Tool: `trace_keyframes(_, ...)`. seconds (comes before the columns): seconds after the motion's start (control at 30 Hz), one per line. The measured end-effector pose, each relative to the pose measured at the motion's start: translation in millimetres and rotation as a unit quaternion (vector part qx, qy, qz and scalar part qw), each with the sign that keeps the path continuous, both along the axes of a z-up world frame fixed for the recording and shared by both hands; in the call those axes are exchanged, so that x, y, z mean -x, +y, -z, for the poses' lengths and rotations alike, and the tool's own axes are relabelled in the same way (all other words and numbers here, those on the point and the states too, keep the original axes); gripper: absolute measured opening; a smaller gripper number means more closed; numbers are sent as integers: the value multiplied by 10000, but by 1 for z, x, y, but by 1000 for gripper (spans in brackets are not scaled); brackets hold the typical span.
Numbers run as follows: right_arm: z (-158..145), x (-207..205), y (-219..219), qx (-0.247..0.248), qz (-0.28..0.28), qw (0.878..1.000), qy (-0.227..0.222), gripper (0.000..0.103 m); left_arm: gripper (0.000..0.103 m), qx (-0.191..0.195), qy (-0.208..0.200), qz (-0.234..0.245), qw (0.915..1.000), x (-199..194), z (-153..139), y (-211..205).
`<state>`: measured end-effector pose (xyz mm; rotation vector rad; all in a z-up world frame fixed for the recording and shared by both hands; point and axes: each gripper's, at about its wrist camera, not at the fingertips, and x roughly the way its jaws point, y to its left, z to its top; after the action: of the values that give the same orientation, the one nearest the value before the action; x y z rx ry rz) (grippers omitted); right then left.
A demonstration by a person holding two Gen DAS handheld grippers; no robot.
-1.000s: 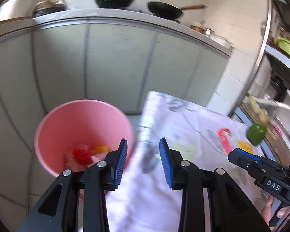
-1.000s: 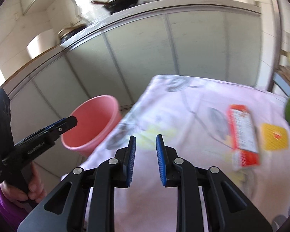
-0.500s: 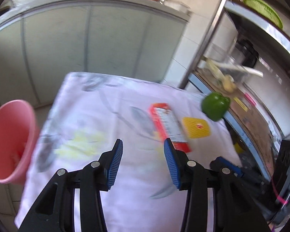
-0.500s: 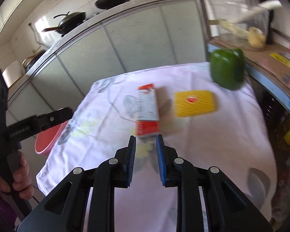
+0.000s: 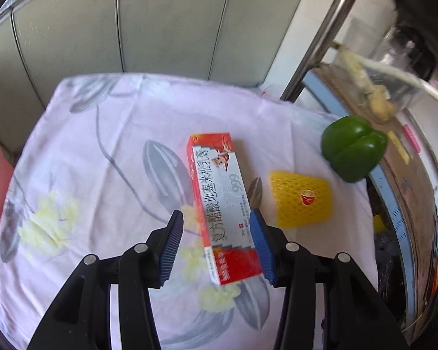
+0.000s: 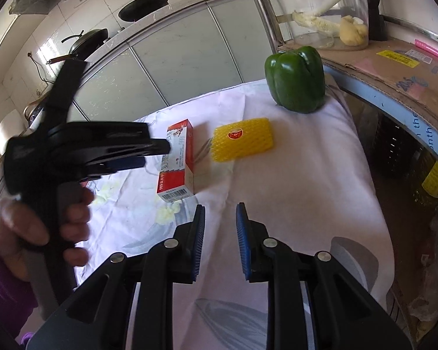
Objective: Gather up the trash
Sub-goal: 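Grasp the red box with the left tool and lift it, then grasp the yellow foam net with the right tool while the left tool holds the red box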
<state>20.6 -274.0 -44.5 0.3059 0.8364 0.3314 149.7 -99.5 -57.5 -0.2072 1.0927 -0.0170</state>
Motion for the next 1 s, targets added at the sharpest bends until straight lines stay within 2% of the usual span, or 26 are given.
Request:
trace_keyframes(0.1, 2, 0, -3, -14, 25, 10000, 28, 22, 50, -107, 121, -77, 9998, -10, 11, -6)
trace_keyframes(0.13, 2, -1, -4, -9, 36, 10000, 38, 22, 54, -134, 110, -84, 9998, -11, 12, -8)
trace_keyframes(0.27, 3, -5, -8, -67, 78, 9999, 75, 22, 56, -282, 3, -69, 9996, -11, 13, -12)
trace_keyframes(0.4, 4, -14, -10, -140, 145, 9997, 123, 22, 56, 30, 189, -75, 9998, -18, 20, -12)
trace_keyframes(0.5, 3, -23, -11, -131, 179, 9997, 134, 22, 48, 252, 170, 29, 9995, -19, 23, -11)
trace_keyframes(0.57, 1, -28, -11, -99, 194, 9997, 128, 22, 34, 349, 28, 153, 9993, -17, 20, -10)
trace_keyframes(0.63, 0, -37, -11, -128, 186, 9996, 152, 25, 26, 371, -152, 184, 9990, -11, 14, -5)
trace_keyframes(0.7, -2, -46, -9, -219, 195, 9995, 127, 38, 24, 386, -321, 203, 9985, -6, 7, 1)
trace_keyframes(0.83, -7, -68, -3, -256, 179, 9995, 76, 44, 24, 289, -663, 263, 9970, 10, -7, 20)
trace_keyframes(1.0, -1, -100, 1, 120, 334, 9993, 150, 44, 24, 334, -805, 269, 9958, 34, -13, 54)
